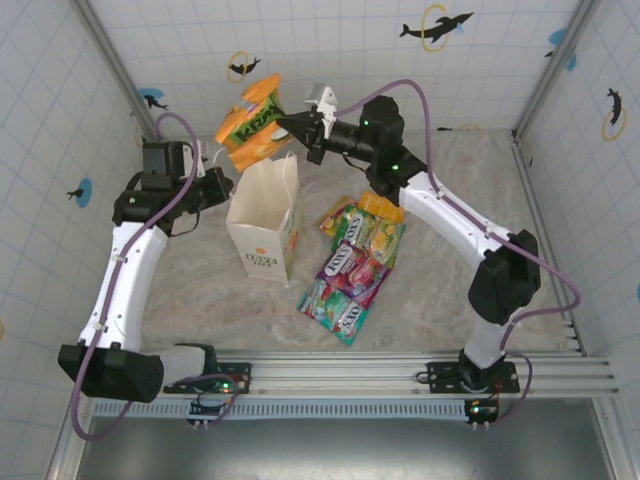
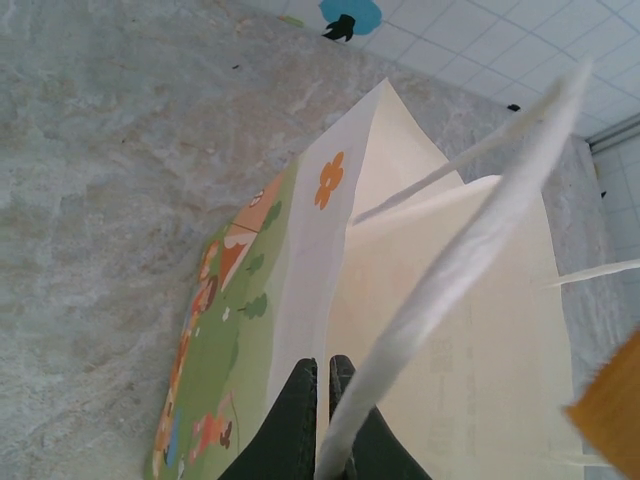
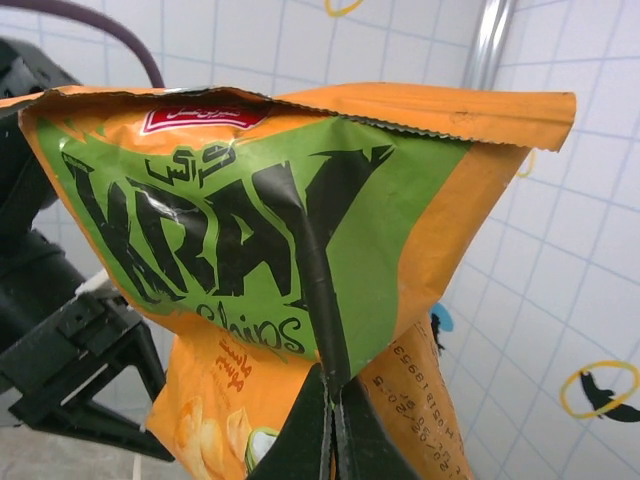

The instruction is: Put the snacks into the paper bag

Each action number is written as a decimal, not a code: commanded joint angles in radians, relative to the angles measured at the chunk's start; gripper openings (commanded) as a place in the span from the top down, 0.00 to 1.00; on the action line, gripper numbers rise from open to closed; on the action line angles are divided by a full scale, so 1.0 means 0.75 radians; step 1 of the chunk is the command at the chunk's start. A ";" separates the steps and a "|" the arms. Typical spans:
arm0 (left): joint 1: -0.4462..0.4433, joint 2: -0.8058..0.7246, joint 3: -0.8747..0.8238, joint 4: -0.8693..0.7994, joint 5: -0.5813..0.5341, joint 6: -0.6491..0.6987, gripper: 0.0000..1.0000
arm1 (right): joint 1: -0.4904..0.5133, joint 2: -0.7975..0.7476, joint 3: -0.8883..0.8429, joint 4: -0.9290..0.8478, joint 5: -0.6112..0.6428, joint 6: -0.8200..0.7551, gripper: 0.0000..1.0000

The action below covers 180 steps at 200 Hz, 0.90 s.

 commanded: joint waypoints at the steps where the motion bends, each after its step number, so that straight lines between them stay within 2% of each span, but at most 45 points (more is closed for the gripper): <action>1: 0.005 -0.032 -0.007 0.018 -0.022 -0.005 0.91 | -0.012 0.031 0.076 0.012 -0.119 -0.094 1.00; 16: 0.004 -0.032 -0.006 0.017 -0.022 -0.005 0.90 | -0.014 0.034 0.068 -0.043 -0.147 -0.211 1.00; 71: 0.005 -0.034 -0.008 0.016 -0.022 -0.005 0.91 | 0.025 0.020 0.033 -0.237 -0.058 -0.591 1.00; 115: 0.003 -0.028 -0.015 0.020 -0.017 -0.005 0.91 | 0.040 0.037 0.056 -0.326 -0.114 -0.639 1.00; 161: 0.006 -0.028 -0.013 0.022 -0.014 -0.003 0.91 | 0.044 0.031 0.071 -0.438 -0.075 -0.726 1.00; 170: 0.004 -0.028 -0.013 0.022 -0.014 -0.003 0.91 | 0.045 0.030 0.069 -0.441 -0.066 -0.729 0.94; 180: 0.004 -0.027 -0.013 0.022 -0.014 -0.003 0.91 | 0.047 0.029 0.067 -0.441 -0.052 -0.727 0.80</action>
